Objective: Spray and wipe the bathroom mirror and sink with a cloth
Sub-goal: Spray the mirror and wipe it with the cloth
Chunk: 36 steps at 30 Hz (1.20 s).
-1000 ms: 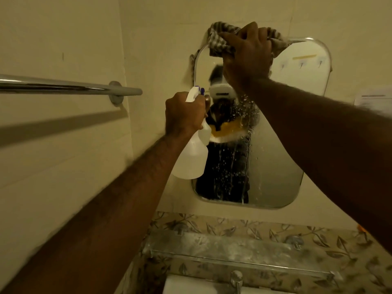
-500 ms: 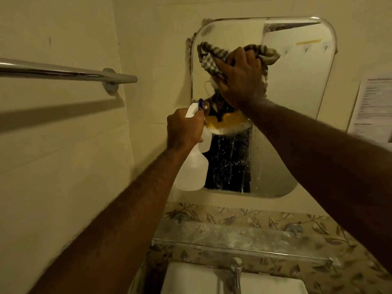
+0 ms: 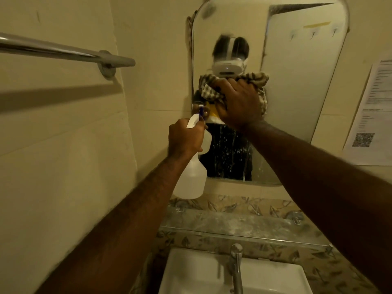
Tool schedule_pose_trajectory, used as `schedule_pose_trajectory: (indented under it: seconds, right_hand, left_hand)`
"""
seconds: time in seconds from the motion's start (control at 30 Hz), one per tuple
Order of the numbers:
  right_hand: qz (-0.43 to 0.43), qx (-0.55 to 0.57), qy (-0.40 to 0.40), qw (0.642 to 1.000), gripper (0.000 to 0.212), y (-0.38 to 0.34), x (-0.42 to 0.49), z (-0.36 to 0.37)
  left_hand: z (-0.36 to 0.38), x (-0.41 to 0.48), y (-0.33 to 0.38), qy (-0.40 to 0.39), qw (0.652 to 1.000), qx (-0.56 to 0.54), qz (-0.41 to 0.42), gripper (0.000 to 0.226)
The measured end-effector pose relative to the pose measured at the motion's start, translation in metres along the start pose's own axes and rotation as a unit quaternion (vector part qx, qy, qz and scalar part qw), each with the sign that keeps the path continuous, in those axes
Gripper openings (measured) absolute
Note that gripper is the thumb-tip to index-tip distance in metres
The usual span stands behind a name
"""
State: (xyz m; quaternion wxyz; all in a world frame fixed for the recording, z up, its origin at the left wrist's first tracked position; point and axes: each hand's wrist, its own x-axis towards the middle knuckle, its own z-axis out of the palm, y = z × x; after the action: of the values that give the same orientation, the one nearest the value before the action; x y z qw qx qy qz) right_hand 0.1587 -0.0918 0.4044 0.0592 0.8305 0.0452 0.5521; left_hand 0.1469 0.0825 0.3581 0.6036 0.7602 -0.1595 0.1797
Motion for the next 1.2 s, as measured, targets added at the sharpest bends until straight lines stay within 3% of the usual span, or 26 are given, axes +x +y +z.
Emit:
schedule_pose_trajectory:
  seconds: [0.47, 0.7, 0.9, 1.2]
  right_hand:
    - [-0.016, -0.005, -0.095, 0.995, 0.039, -0.009, -0.085, 0.026]
    - [-0.028, 0.053, -0.168, 0.984, 0.037, -0.019, -0.149, 0.042]
    - [-0.045, 0.077, -0.189, 0.978, 0.023, -0.026, -0.19, 0.052]
    - [-0.096, 0.017, -0.302, 0.948, 0.015, -0.028, -0.222, 0.056]
  left_hand:
    - [0.006, -0.023, -0.053, -0.002, 0.997, 0.06, -0.055, 0.032]
    - [0.016, -0.042, -0.063, -0.013, 0.995, 0.074, -0.068, 0.025]
    - [0.019, -0.049, -0.071, -0.027, 0.993, 0.086, -0.076, 0.019]
    - [0.021, -0.058, -0.074, -0.04, 0.992, 0.072, -0.093, 0.023]
